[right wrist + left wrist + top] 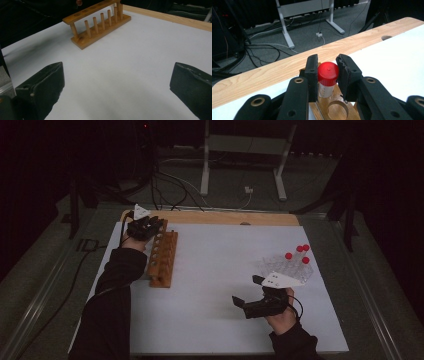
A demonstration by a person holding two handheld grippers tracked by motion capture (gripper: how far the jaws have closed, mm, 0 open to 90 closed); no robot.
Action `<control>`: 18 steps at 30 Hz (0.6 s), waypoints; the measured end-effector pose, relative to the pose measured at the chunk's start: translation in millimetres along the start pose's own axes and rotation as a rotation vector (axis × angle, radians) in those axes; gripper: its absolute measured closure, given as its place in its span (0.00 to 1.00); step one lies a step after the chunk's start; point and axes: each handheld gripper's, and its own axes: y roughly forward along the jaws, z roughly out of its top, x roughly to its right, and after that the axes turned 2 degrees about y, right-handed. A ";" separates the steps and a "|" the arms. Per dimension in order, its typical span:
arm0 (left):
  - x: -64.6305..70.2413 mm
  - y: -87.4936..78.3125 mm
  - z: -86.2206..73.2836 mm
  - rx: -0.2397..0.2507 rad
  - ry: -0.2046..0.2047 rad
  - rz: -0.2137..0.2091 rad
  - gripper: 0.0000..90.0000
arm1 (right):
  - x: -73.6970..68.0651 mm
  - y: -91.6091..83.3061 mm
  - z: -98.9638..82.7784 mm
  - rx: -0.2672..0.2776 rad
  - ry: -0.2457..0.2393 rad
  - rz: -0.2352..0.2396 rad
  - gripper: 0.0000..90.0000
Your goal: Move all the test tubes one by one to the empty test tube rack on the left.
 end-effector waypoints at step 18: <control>7.0 -36.4 18.1 -0.004 -0.059 -0.081 0.29 | -0.4 -7.5 5.3 0.018 0.002 0.004 0.00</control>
